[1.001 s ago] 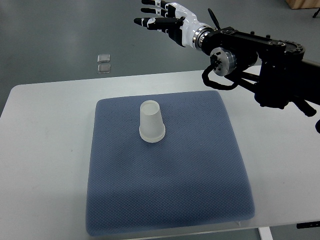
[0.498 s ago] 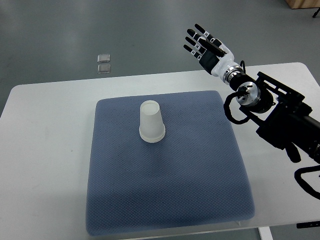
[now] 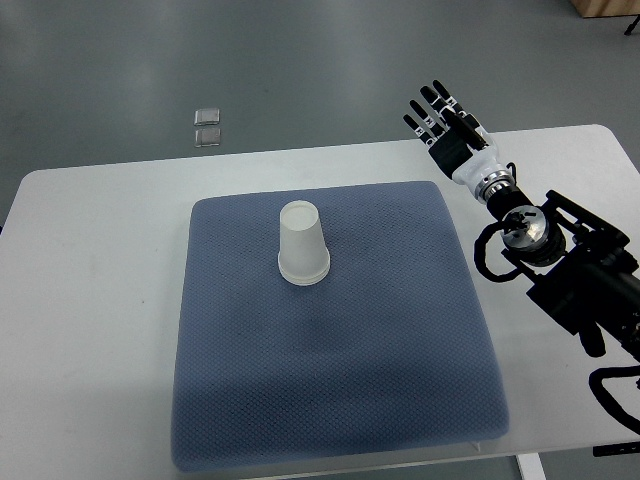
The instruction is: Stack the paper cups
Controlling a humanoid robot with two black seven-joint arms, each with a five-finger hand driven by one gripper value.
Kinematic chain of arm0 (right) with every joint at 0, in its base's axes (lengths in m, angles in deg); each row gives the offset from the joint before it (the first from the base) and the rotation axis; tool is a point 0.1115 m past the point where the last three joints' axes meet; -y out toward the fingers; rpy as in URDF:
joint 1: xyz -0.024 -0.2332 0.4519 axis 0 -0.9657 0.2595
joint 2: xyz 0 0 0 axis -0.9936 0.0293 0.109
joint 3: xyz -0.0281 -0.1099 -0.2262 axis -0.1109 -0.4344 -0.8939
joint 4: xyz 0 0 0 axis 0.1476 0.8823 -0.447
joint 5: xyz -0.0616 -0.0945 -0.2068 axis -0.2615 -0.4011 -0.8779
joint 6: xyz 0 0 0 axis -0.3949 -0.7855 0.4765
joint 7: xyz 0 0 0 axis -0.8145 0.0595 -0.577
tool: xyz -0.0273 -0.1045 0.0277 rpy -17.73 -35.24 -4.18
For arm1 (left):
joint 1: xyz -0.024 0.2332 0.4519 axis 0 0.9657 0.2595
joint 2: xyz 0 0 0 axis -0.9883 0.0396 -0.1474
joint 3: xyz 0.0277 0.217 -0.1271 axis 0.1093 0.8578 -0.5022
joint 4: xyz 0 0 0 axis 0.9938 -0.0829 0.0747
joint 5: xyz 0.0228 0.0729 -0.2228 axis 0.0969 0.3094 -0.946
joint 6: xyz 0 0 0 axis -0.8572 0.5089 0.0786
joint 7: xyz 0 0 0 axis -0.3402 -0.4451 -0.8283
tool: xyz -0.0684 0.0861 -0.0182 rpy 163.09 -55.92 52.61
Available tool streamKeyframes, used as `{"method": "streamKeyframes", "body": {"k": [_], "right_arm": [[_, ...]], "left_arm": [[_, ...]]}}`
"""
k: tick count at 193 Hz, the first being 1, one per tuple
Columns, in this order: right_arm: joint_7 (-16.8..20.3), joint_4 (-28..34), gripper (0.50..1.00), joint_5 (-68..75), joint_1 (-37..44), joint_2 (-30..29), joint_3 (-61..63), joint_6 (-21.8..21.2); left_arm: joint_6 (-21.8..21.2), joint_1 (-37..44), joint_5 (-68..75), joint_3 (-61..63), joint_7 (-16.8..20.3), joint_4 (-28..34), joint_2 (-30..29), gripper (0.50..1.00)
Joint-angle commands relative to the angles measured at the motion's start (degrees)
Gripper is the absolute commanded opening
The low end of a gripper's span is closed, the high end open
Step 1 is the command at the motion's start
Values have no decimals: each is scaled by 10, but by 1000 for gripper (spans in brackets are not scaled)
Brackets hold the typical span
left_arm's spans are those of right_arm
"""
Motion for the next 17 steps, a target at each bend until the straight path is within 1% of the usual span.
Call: {"method": "streamKeyframes", "body": {"k": [1, 17], "right_arm": [[-1, 0, 921, -1, 0, 0, -1, 0], [-1, 0, 924, -5, 0, -1, -3, -1]], "left_arm": [[0, 0, 0, 0, 1, 0, 0, 1000], [0, 0, 0, 1, 0, 0, 0, 1000]]}}
